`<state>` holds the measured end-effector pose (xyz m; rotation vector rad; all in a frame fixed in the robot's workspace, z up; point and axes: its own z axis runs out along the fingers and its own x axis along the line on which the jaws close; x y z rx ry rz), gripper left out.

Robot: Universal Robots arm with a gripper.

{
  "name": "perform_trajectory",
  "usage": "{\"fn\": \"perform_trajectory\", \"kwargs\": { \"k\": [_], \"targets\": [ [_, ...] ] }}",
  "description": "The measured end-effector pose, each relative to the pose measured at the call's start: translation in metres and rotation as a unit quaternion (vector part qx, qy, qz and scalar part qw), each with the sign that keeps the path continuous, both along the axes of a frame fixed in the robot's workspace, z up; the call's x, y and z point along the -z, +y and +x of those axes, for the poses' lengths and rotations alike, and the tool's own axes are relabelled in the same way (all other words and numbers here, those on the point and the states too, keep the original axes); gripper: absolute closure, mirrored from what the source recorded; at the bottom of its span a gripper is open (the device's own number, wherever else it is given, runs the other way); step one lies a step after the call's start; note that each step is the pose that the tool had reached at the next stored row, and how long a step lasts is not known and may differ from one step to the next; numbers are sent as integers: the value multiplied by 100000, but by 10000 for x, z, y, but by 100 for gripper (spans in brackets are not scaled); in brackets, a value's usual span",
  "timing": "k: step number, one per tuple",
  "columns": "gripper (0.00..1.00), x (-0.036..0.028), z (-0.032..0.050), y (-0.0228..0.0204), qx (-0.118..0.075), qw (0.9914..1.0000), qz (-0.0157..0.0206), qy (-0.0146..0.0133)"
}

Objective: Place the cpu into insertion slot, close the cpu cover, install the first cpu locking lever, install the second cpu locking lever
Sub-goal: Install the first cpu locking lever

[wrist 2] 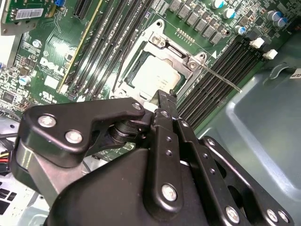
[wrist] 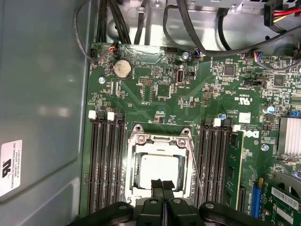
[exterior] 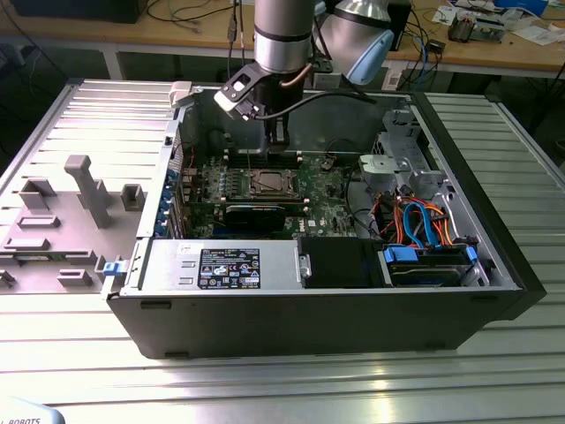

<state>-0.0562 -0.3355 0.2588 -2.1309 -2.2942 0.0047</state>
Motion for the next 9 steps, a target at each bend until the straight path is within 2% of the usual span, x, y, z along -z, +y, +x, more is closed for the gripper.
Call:
{"fn": "perform_trajectory", "kwargs": {
  "k": [9],
  "targets": [
    [89, -7, 0, 0, -522, 99999, 1, 2]
  ]
}}
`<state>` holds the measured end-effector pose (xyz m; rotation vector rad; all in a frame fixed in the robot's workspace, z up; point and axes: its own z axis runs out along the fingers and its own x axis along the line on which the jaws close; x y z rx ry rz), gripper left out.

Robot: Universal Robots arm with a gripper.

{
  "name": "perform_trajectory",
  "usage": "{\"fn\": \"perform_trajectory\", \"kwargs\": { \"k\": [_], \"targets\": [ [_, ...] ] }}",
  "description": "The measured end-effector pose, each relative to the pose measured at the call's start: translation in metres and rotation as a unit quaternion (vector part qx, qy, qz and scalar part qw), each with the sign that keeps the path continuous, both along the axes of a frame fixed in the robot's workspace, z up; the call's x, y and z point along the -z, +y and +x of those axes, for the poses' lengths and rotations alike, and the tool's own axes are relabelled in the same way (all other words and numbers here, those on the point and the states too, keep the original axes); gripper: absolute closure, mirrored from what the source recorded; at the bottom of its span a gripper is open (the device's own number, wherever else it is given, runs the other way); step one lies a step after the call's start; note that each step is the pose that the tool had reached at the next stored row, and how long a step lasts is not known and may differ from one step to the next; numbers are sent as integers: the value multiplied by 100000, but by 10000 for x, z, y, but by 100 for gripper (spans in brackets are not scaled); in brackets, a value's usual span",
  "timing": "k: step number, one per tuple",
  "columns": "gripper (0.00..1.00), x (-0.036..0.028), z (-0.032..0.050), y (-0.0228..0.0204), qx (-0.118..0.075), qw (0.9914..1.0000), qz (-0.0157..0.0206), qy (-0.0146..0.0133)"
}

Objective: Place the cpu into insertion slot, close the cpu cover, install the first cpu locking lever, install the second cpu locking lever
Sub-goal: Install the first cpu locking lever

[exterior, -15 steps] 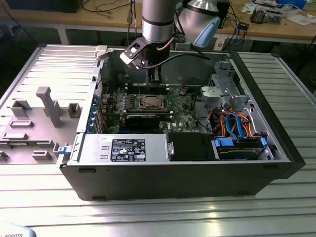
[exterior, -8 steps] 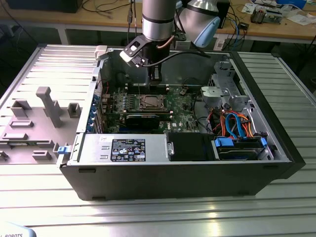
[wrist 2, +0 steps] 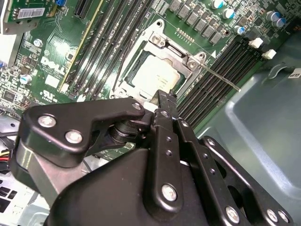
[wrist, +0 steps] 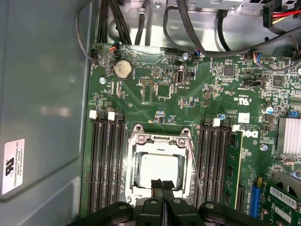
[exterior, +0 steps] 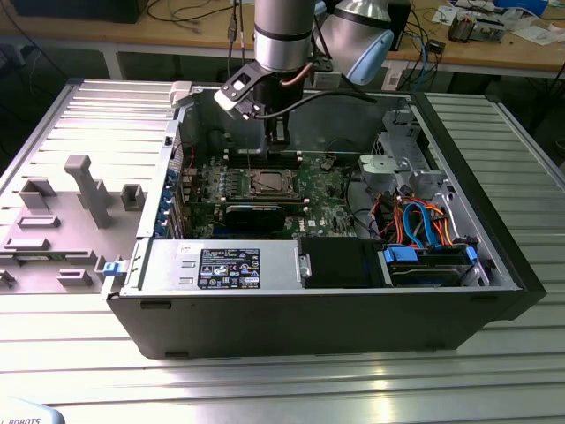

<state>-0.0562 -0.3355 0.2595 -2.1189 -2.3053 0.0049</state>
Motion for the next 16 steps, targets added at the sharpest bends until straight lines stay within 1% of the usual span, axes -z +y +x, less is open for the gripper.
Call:
{"fn": "perform_trajectory", "kwargs": {
  "k": [4, 8, 12, 16],
  "targets": [
    [89, 0, 0, 0, -1759, 99985, -4, 0],
    [89, 0, 0, 0, -3592, 99935, -3, 2],
    [89, 0, 0, 0, -5192, 99865, 0, -5],
    [89, 0, 0, 0, -6864, 99764, -1, 2]
  ]
}}
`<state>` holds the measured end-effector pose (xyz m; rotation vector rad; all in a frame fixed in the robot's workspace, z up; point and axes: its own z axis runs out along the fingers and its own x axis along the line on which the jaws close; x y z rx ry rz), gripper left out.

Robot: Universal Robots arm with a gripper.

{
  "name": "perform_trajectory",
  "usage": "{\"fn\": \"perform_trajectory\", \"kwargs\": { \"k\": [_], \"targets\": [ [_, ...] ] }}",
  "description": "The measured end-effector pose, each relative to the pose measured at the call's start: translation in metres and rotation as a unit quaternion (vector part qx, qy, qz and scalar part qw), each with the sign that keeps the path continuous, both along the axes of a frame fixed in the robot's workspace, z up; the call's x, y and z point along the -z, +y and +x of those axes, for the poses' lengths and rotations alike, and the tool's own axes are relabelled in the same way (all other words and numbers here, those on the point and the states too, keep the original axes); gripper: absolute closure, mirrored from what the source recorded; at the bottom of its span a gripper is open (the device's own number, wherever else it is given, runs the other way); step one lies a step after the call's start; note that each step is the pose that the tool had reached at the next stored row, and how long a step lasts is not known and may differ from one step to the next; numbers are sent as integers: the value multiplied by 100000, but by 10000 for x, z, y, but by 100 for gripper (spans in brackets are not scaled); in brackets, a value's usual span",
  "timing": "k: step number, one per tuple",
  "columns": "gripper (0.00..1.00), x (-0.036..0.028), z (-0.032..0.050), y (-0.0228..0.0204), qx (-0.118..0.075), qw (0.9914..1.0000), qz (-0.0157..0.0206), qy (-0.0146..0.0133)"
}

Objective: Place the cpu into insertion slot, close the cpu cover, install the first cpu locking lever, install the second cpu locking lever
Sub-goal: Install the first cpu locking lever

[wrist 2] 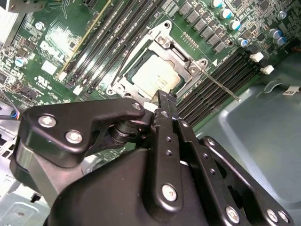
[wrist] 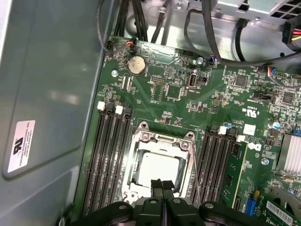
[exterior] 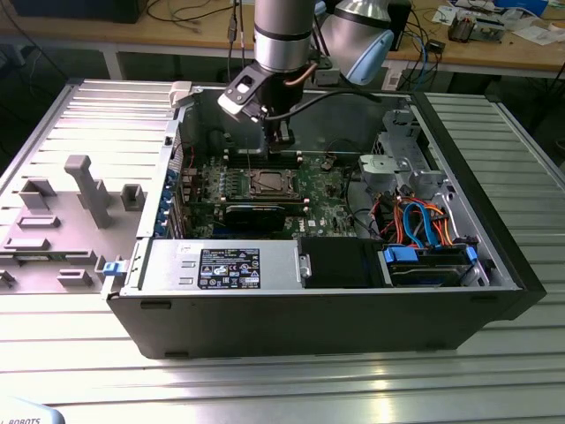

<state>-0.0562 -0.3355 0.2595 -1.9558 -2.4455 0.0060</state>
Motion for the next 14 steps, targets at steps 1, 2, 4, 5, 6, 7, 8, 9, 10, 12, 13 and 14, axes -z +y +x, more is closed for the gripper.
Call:
{"fn": "perform_trajectory", "kwargs": {
  "k": [1, 2, 4, 5, 6, 7, 8, 9, 10, 12, 13, 14],
  "targets": [
    [89, 0, 0, 0, -453, 99999, -2, -3],
    [89, 0, 0, 0, -817, 99997, 2, -3],
    [89, 0, 0, 0, -1733, 99985, -2, -4],
    [89, 0, 0, 0, -2580, 99967, -1, -3],
    [89, 0, 0, 0, -2936, 99957, -1, -1],
    [89, 0, 0, 0, -3183, 99949, -2, -3],
    [89, 0, 0, 0, -3411, 99942, -2, -2],
    [89, 0, 0, 0, -3558, 99937, -2, -1],
    [89, 0, 0, 0, -3592, 99935, -3, -1],
    [89, 0, 0, 0, -3612, 99935, -4, -2],
    [89, 0, 0, 0, -3618, 99935, -2, -2],
    [89, 0, 0, 0, -3623, 99934, 0, -3]
  ]
}}
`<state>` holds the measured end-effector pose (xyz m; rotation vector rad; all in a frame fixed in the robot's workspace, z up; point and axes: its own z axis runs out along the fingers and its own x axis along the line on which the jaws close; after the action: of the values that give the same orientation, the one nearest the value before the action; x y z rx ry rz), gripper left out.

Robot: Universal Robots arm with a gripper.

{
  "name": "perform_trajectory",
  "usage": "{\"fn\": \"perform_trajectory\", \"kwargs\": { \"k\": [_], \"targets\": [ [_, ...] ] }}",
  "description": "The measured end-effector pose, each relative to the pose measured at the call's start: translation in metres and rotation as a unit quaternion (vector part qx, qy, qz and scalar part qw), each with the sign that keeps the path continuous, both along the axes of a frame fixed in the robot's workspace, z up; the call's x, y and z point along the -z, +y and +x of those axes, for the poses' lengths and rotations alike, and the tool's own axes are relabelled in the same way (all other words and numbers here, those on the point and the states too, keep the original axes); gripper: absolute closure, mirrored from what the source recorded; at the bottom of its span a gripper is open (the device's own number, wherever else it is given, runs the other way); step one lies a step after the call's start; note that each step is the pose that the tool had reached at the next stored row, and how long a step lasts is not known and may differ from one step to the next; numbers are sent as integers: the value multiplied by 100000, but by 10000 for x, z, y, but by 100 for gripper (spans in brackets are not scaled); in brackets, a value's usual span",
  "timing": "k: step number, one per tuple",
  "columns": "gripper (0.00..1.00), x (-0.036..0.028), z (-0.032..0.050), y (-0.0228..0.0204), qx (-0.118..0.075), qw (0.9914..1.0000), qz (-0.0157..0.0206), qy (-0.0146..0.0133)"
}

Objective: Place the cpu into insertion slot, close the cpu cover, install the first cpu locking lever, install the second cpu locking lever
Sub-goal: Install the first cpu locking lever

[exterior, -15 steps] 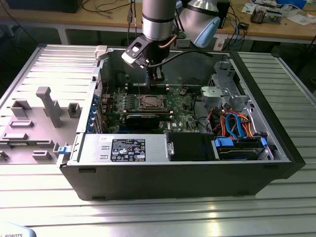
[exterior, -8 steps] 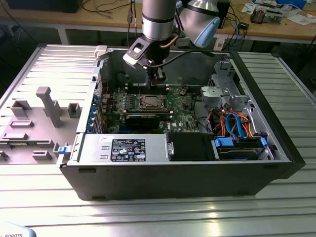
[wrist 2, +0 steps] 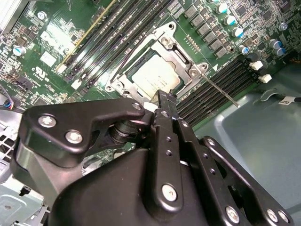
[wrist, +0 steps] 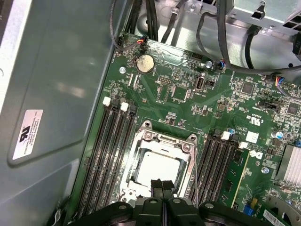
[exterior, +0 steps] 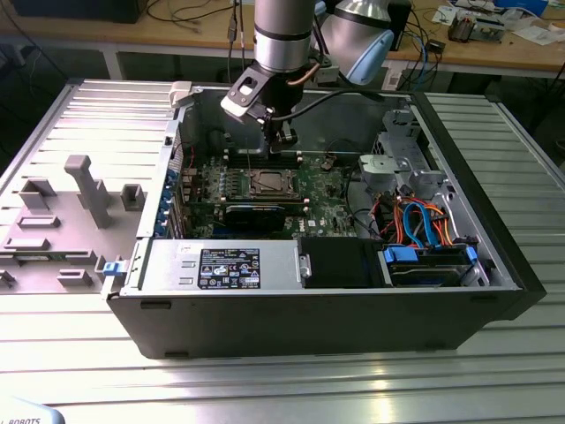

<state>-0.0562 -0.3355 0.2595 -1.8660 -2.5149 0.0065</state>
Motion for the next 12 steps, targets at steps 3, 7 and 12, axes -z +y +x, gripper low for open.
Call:
{"fn": "perform_trajectory", "kwargs": {
  "k": [3, 7, 12],
  "targets": [
    [89, 0, 0, 0, -19, 100000, -1, 0],
    [89, 0, 0, 0, -44, 100000, 2, 0],
    [89, 0, 0, 0, -394, 99999, -3, 1]
  ]
}}
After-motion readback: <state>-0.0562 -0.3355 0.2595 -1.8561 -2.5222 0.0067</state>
